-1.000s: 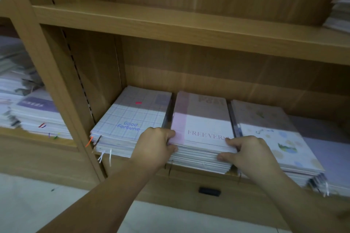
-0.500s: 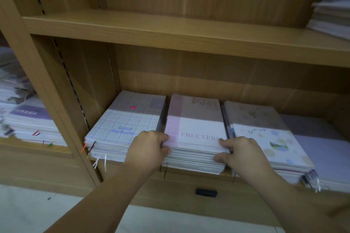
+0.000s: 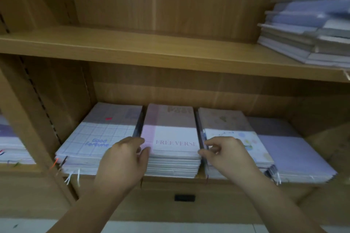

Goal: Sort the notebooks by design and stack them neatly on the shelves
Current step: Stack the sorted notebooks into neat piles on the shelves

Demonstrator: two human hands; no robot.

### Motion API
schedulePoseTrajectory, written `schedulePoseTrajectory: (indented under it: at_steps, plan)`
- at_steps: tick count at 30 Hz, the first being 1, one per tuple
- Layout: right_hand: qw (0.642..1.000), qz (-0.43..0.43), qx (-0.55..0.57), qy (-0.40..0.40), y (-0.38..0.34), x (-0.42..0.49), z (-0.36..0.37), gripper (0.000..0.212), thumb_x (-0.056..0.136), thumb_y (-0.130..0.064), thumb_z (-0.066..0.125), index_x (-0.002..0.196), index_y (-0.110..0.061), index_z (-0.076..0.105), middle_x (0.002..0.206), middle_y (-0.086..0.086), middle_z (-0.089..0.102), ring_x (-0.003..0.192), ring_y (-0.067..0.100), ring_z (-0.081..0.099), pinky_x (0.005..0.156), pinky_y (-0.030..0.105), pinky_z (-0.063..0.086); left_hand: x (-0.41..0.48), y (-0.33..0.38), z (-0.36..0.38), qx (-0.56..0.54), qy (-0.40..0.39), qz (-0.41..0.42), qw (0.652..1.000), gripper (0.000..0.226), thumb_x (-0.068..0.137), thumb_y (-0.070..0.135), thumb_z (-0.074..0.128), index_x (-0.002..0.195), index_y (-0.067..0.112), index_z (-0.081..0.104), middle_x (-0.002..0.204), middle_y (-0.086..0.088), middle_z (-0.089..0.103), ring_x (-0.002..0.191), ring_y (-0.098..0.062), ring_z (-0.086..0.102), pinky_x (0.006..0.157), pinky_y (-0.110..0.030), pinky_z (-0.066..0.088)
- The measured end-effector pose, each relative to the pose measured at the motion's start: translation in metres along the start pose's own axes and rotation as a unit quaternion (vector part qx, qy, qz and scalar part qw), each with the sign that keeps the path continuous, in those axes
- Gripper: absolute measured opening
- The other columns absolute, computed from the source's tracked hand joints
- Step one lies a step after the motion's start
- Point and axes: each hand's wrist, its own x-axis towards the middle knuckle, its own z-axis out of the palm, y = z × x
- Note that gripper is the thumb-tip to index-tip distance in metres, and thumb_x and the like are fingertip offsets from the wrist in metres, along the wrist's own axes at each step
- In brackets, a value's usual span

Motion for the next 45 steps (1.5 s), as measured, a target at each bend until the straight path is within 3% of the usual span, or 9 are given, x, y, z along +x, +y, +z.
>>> schedulePoseTrajectory:
  at_steps: [7,18,22,25,31,34,36,38,45]
  plan:
    - [0.994,-0.01,-0.106,0.015,0.035,-0.001,0.004,0.058,0.093,-0.057,0.061,0.141,-0.025,0.06,0.156,0.002,0.045,0.146,0.02,0.034,0.118,0.033,0.03,-0.008,0.048,0.039,-0.006,-0.082,0.097,0.992,0.034,0.081,0.03,0.073,0.111,0.015,0.077,0.115,-0.004,0.072,0.106,-0.026,0.069,0.084,-0.037,0.059]
    - [0.991,0.081,-0.022,0.107,0.076,-0.002,-0.037,0.049,0.095,-0.049,0.062,0.132,-0.018,0.066,0.14,0.004,0.058,0.13,0.025,0.052,0.105,0.036,0.043,-0.014,0.12,0.069,-0.196,-0.136,0.017,0.971,0.023,0.093,0.034,0.058,0.103,0.016,0.068,0.092,0.0,0.068,0.088,-0.015,0.063,0.079,-0.037,0.056]
    - [0.988,0.14,-0.011,0.071,0.109,-0.006,-0.049,0.058,0.096,-0.049,0.06,0.142,-0.013,0.057,0.147,0.009,0.054,0.135,0.029,0.048,0.109,0.036,0.04,-0.02,0.144,0.088,-0.193,-0.175,-0.02,0.965,0.054,0.098,0.038,0.059,0.148,0.019,0.05,0.136,0.001,0.062,0.125,-0.017,0.057,0.104,-0.031,0.047]
    - [0.989,0.144,0.024,0.034,0.117,-0.009,-0.049,0.058,0.094,-0.048,0.064,0.141,-0.014,0.058,0.146,0.007,0.056,0.133,0.027,0.052,0.106,0.035,0.044,-0.018,0.146,0.093,-0.169,-0.167,0.0,0.971,0.056,0.099,0.036,0.058,0.151,0.019,0.046,0.146,0.003,0.055,0.133,-0.014,0.051,0.11,-0.023,0.039]
    - [0.992,0.123,0.014,0.037,0.123,-0.017,-0.069,0.059,0.094,-0.046,0.066,0.143,-0.015,0.056,0.146,0.003,0.056,0.132,0.024,0.053,0.108,0.035,0.044,-0.016,0.151,0.084,-0.163,-0.125,0.035,0.978,0.042,0.097,0.035,0.061,0.137,0.021,0.061,0.12,0.009,0.066,0.108,-0.007,0.061,0.095,-0.024,0.051]
    - [0.995,0.085,-0.001,0.053,0.103,-0.036,-0.084,0.048,0.095,-0.054,0.062,0.134,-0.025,0.065,0.131,-0.008,0.066,0.122,0.017,0.06,0.102,0.041,0.051,-0.019,0.16,0.063,-0.195,-0.138,0.045,0.97,0.034,0.096,0.034,0.063,0.129,0.025,0.067,0.11,0.016,0.066,0.1,0.0,0.062,0.09,-0.028,0.055]
    - [0.996,0.055,-0.019,0.064,0.082,-0.049,-0.1,0.021,0.094,-0.058,0.058,0.094,-0.044,0.073,0.083,-0.024,0.068,0.085,0.005,0.065,0.078,0.04,0.057,-0.016,0.173,0.041,-0.214,-0.141,0.052,0.965,0.027,0.095,0.031,0.066,0.121,0.027,0.072,0.104,0.019,0.069,0.096,0.004,0.063,0.088,-0.028,0.056]
    - [0.997,0.016,-0.043,0.054,0.055,-0.061,-0.124,0.035,0.095,-0.057,0.057,0.064,-0.042,0.063,0.057,-0.016,0.057,0.059,0.006,0.054,0.058,0.036,0.05,-0.004,0.192,0.016,-0.249,-0.128,0.058,0.958,0.016,0.093,0.029,0.069,0.108,0.028,0.076,0.092,0.02,0.072,0.088,0.002,0.066,0.083,-0.03,0.058]
    - [0.974,-0.09,-0.183,0.095,-0.019,-0.077,-0.265,0.037,0.092,-0.061,0.055,0.075,-0.031,0.069,0.06,-0.008,0.057,0.059,0.006,0.048,0.056,0.029,0.039,0.076,0.271,-0.073,-0.322,-0.064,0.121,0.937,0.019,0.09,0.028,0.073,0.108,0.029,0.077,0.085,0.02,0.074,0.08,0.006,0.068,0.073,-0.021,0.056]
